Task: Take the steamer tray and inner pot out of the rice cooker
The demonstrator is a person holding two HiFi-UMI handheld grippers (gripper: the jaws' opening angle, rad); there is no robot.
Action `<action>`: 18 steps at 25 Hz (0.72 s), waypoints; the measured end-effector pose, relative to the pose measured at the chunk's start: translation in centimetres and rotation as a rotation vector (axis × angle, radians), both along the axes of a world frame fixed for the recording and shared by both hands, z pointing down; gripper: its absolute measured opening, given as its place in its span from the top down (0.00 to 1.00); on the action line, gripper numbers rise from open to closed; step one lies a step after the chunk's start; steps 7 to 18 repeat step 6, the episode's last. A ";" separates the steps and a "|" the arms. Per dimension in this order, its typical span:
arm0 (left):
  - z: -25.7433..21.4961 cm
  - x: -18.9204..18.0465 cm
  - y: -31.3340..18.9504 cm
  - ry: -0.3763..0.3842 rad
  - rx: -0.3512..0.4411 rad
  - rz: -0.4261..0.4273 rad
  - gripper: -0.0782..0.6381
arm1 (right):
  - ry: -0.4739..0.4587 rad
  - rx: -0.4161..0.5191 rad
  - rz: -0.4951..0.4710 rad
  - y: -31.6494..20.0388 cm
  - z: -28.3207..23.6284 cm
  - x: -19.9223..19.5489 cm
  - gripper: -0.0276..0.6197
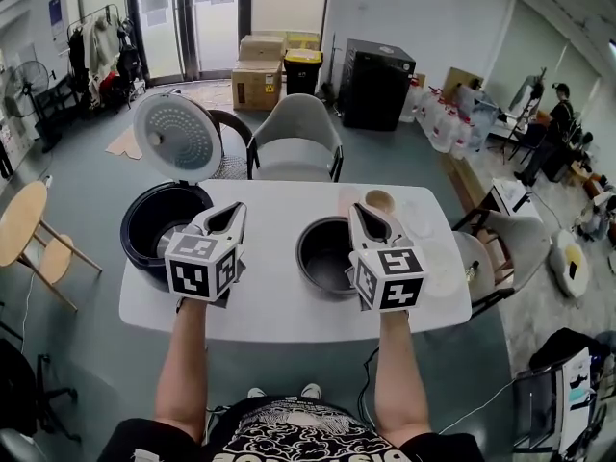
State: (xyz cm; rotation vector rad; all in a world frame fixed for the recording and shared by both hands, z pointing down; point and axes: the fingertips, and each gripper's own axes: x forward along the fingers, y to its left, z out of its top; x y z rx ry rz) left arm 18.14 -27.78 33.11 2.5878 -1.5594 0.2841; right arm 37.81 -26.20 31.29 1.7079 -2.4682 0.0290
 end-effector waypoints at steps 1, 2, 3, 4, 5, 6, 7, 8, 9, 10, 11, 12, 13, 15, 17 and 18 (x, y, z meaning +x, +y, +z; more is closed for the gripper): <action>-0.1 0.0 0.0 0.000 0.002 -0.001 0.87 | -0.001 0.001 0.000 0.1 -0.1 0.0 0.94; -0.3 0.0 0.2 0.000 0.005 -0.001 0.87 | -0.003 0.003 -0.001 0.2 -0.2 0.0 0.94; -0.5 0.0 0.3 0.000 0.008 -0.001 0.87 | -0.004 0.004 0.000 0.5 -0.3 0.1 0.94; -0.7 0.2 0.5 -0.001 0.010 -0.001 0.87 | -0.006 0.004 0.000 0.6 -0.4 0.2 0.94; -0.9 0.3 0.6 -0.001 0.012 -0.001 0.87 | -0.008 0.004 0.001 0.8 -0.6 0.4 0.94; -1.1 0.5 0.7 -0.001 0.013 0.000 0.87 | -0.010 0.004 0.001 0.9 -0.7 0.6 0.94; -1.1 0.5 0.7 -0.001 0.013 0.000 0.87 | -0.010 0.004 0.001 0.9 -0.7 0.6 0.94; -1.1 0.5 0.7 -0.001 0.013 0.000 0.87 | -0.010 0.004 0.001 0.9 -0.7 0.6 0.94; -1.1 0.5 0.7 -0.001 0.013 0.000 0.87 | -0.010 0.004 0.001 0.9 -0.7 0.6 0.94; -1.1 0.5 0.7 -0.001 0.013 0.000 0.87 | -0.010 0.004 0.001 0.9 -0.7 0.6 0.94; -1.1 0.5 0.7 -0.001 0.013 0.000 0.87 | -0.010 0.004 0.001 0.9 -0.7 0.6 0.94; -1.1 0.5 0.7 -0.001 0.013 0.000 0.87 | -0.010 0.004 0.001 0.9 -0.7 0.6 0.94; -1.1 0.5 0.7 -0.001 0.013 0.000 0.87 | -0.010 0.004 0.001 0.9 -0.7 0.6 0.94; -1.1 0.5 0.7 -0.001 0.013 0.000 0.87 | -0.010 0.004 0.001 0.9 -0.7 0.6 0.94; -1.1 0.5 0.7 -0.001 0.013 0.000 0.87 | -0.010 0.004 0.001 0.9 -0.7 0.6 0.94; -1.1 0.5 0.7 -0.001 0.013 0.000 0.87 | -0.010 0.004 0.001 0.9 -0.7 0.6 0.94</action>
